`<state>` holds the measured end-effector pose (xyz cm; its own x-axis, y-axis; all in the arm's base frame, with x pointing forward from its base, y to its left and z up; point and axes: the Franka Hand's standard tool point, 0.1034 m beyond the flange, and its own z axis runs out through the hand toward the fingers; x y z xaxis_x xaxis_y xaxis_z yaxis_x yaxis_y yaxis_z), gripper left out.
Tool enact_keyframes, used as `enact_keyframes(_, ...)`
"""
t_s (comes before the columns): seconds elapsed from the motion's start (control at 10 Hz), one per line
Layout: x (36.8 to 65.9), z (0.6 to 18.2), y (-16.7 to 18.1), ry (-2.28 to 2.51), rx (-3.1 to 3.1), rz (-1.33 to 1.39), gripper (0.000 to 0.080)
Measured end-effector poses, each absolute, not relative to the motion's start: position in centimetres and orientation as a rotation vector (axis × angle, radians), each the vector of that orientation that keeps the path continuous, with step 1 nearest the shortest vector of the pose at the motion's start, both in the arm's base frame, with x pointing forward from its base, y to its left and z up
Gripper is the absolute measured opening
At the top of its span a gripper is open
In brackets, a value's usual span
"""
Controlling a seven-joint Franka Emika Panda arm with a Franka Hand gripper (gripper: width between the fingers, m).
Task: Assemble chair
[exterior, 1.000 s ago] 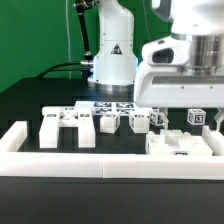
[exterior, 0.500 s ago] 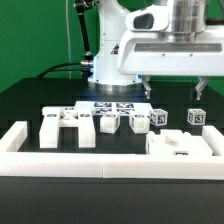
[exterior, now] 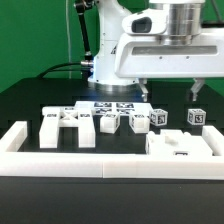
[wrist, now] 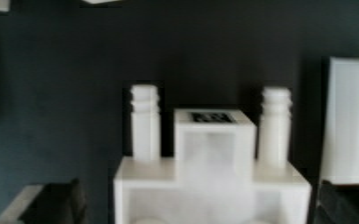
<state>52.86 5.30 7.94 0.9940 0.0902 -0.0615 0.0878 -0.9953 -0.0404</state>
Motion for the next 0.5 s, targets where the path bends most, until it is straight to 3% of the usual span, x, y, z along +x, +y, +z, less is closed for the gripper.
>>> enact_keyframes(0.5, 52.03, 7.39, 4.57, -0.180, -3.094, 0.141, 0.0649)
